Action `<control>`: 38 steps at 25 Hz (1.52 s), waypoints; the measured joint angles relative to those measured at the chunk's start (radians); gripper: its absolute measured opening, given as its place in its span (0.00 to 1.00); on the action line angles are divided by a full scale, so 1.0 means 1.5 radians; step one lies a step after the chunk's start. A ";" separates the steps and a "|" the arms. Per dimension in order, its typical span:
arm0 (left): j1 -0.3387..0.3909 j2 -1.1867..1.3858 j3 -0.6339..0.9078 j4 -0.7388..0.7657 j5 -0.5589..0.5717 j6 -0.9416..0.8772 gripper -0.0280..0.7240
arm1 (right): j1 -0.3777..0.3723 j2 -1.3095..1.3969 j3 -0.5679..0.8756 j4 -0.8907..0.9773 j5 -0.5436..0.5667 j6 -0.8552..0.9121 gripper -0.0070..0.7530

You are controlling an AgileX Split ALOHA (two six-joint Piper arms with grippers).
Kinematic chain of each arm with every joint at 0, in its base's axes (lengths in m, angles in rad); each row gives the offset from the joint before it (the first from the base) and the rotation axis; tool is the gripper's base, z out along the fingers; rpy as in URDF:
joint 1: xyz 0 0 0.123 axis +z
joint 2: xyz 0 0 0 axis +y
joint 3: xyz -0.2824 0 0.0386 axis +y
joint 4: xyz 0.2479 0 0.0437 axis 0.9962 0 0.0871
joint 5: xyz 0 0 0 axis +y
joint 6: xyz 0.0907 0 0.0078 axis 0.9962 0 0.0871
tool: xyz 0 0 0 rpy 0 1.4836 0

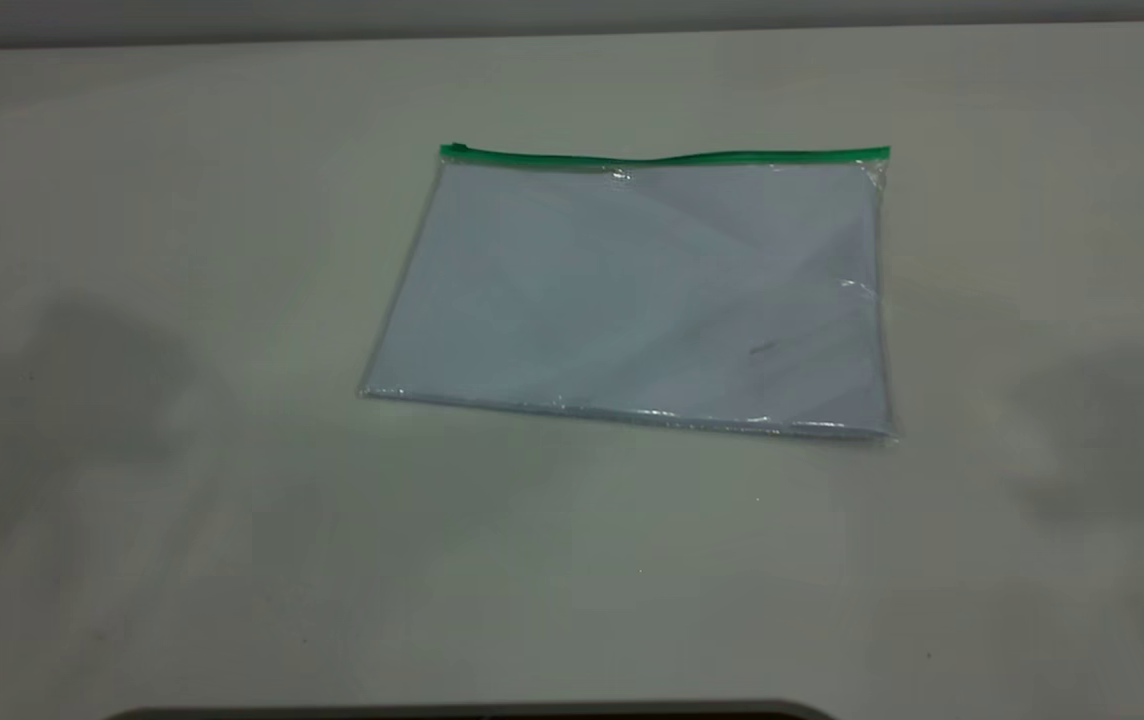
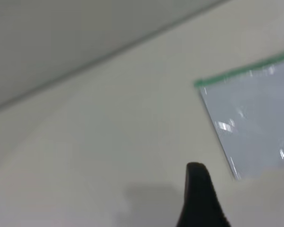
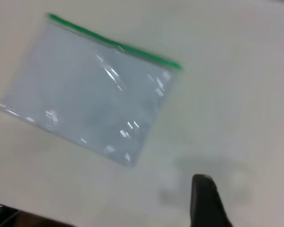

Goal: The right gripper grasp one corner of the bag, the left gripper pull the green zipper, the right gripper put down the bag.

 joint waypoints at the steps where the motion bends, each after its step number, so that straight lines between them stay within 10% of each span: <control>1: 0.000 -0.027 0.043 0.001 0.000 -0.001 0.77 | 0.000 -0.034 0.034 -0.014 0.000 0.014 0.62; 17: 0.000 -0.377 0.602 0.004 0.000 -0.106 0.77 | 0.001 -0.423 0.606 -0.101 -0.079 0.126 0.62; 38: 0.000 -0.819 0.814 0.027 -0.033 -0.159 0.77 | 0.037 -0.479 0.625 -0.099 -0.088 0.126 0.62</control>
